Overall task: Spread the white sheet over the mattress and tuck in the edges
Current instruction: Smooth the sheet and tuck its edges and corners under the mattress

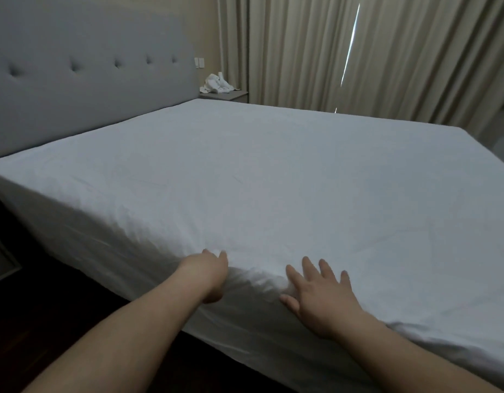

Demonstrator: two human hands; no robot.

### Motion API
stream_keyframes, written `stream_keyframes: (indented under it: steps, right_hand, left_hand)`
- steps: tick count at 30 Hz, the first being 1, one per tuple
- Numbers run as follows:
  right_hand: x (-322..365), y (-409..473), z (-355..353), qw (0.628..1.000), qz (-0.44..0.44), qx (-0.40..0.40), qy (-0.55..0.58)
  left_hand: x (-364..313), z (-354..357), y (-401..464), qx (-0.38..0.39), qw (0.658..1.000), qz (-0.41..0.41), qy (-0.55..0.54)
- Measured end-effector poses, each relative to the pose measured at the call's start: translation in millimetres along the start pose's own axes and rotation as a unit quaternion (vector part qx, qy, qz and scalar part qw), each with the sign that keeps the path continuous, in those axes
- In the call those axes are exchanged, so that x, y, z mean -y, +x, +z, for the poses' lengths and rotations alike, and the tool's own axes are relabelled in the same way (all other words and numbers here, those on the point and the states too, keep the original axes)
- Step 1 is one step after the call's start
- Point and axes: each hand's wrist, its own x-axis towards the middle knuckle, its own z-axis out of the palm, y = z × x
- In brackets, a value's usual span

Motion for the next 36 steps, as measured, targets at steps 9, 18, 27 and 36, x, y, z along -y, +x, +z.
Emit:
stream_keyframes:
  steps: [9, 18, 27, 36]
  right_hand:
    - [-110.5, -62.6, 1.7, 0.984, 0.143, -0.033, 0.103]
    - [-234.8, -186.4, 27.9, 0.936, 0.225, -0.167, 0.211]
    - [-336.4, -259.8, 74.3, 0.761, 0.433, -0.233, 0.424]
    - [-432.2, -305.1, 113.1, 0.568, 0.564, -0.297, 0.521]
  left_hand:
    - [-62.1, -35.1, -24.5, -0.12, 0.988, 0.09, -0.036]
    - [-246.6, -88.5, -60.6, -0.12, 0.966, 0.226, -0.037]
    - [-430.0, -104.5, -86.9, -0.163, 0.913, 0.368, -0.069]
    - [-544.2, -100.3, -81.5, -0.167, 0.914, 0.37, 0.004]
